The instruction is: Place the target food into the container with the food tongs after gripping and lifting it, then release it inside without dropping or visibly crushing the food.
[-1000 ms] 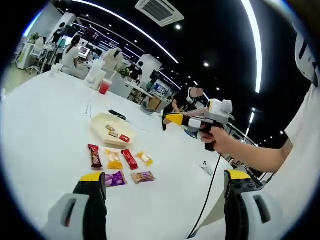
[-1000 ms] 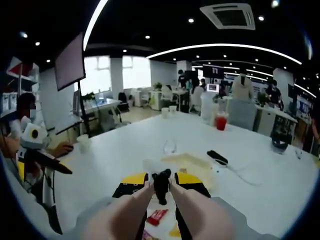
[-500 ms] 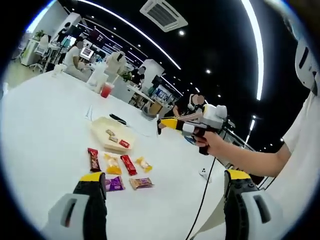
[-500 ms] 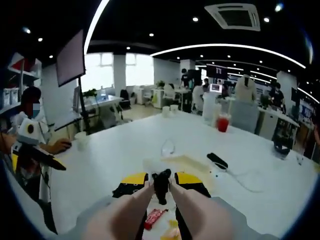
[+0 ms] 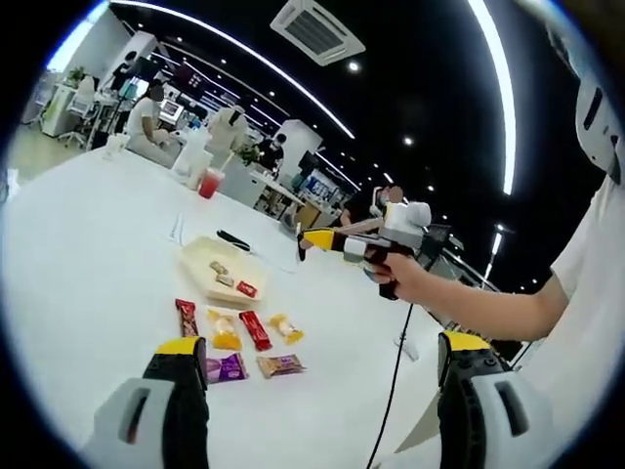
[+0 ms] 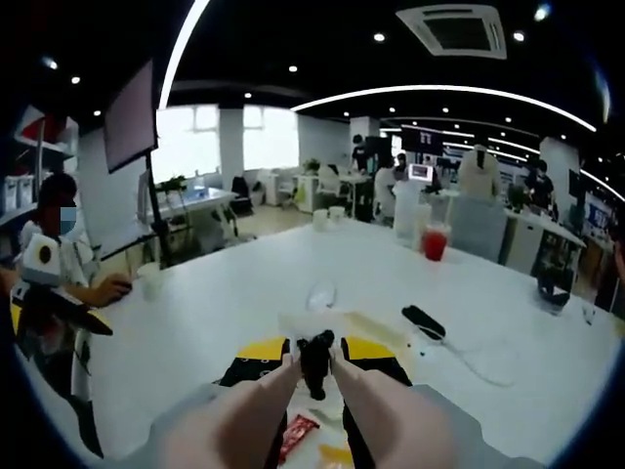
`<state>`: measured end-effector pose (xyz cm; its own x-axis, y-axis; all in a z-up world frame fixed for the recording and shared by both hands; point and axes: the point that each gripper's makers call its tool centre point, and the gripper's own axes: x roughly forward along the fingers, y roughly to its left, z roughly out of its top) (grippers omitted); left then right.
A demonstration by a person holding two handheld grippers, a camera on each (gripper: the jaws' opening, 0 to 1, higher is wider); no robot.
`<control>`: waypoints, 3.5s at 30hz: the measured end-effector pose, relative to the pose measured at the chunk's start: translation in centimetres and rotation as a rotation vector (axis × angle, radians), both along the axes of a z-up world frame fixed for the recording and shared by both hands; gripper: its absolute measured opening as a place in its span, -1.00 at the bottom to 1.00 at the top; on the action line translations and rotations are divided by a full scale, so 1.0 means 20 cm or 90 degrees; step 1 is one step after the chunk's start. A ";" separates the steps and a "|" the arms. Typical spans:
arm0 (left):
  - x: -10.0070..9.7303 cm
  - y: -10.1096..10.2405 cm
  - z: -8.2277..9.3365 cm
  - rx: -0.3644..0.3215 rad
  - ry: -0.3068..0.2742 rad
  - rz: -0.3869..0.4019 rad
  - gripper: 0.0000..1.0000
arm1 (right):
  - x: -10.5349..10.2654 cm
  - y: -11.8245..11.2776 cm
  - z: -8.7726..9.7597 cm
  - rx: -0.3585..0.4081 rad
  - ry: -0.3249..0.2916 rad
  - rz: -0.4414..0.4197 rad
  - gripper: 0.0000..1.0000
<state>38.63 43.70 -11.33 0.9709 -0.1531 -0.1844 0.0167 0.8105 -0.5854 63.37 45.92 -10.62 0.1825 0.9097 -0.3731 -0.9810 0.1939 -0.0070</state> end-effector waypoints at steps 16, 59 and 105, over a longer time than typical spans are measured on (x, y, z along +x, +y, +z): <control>-0.08 0.02 -0.03 0.012 0.015 0.019 0.98 | 0.09 0.12 -0.03 -0.008 -0.006 -0.016 -0.61; -0.23 0.06 -0.04 0.014 0.021 0.074 0.98 | 0.22 0.20 0.02 0.013 0.007 -0.060 -0.57; -0.12 0.08 -0.02 -0.006 0.004 0.013 0.98 | -0.09 -0.17 -0.11 0.032 0.105 -0.084 -0.55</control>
